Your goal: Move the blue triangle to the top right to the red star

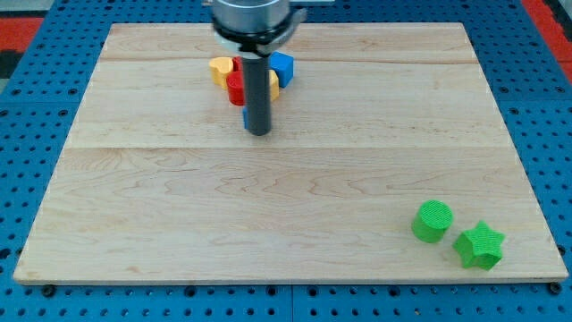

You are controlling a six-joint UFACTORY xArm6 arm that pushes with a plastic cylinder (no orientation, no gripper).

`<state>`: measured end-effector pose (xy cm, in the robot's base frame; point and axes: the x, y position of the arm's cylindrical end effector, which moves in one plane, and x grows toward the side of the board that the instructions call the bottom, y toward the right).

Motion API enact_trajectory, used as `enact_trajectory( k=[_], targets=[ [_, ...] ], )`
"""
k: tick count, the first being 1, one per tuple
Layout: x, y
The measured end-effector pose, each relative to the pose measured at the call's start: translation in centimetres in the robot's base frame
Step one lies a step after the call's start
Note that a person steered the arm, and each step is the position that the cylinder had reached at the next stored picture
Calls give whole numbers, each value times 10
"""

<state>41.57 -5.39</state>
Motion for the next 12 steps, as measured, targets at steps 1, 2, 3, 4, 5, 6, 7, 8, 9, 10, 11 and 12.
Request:
enact_trajectory(
  k=[1, 2, 3, 4, 5, 6, 7, 8, 9, 10, 11, 12],
  targets=[
    [4, -41],
    [-2, -53],
    [-12, -40],
    [-28, -12],
    [-38, 29],
    [-35, 54],
    [-41, 77],
    [-69, 93],
    [-91, 112],
    [-113, 122],
    [-134, 133],
    [-152, 140]
  ],
)
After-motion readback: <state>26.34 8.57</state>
